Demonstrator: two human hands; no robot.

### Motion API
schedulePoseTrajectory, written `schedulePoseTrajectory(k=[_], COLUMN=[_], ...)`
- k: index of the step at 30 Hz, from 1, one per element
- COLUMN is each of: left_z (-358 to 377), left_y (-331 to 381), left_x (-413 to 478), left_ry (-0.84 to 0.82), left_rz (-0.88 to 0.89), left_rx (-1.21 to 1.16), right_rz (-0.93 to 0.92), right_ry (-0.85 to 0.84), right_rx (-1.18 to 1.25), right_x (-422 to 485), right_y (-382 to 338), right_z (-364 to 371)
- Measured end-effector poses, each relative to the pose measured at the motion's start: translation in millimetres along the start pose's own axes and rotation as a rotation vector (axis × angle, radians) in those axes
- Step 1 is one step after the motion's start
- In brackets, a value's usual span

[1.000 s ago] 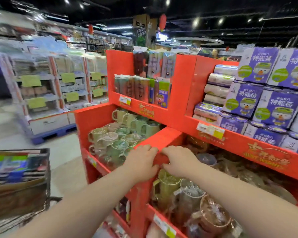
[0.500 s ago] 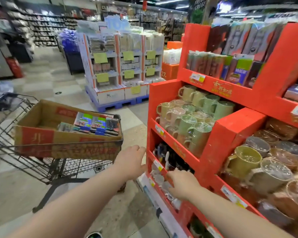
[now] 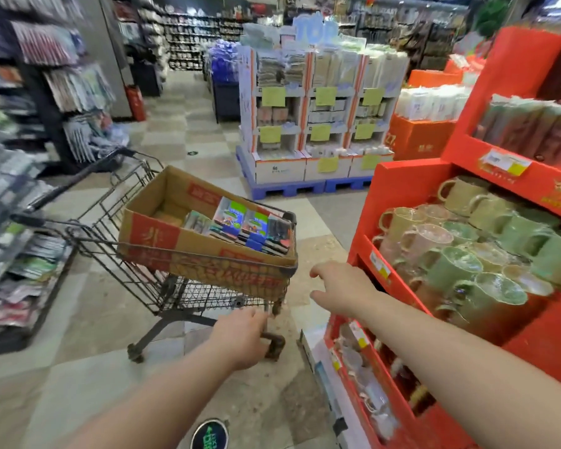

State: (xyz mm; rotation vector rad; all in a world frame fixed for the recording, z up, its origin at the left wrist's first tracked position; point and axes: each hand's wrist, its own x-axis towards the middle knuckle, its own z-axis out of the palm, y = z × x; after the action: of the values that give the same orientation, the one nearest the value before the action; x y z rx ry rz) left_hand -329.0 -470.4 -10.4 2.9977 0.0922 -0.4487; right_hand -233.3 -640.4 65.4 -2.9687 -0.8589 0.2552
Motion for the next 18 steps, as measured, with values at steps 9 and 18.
schedulePoseTrajectory(k=[9,18], left_z=[-17.9,-55.5], left_y=[-31.1,-54.7], left_x=[84.1,151.4], left_ry=[-0.044,0.028], left_rz=[-0.135,-0.218], left_rx=[0.0,-0.032], right_rz=[-0.122,-0.174], right_ry=[0.083,-0.08], right_rx=[0.006,0.018], right_x=[136.6,212.5], right_y=[21.6,36.4], right_z=[-31.6,5.0])
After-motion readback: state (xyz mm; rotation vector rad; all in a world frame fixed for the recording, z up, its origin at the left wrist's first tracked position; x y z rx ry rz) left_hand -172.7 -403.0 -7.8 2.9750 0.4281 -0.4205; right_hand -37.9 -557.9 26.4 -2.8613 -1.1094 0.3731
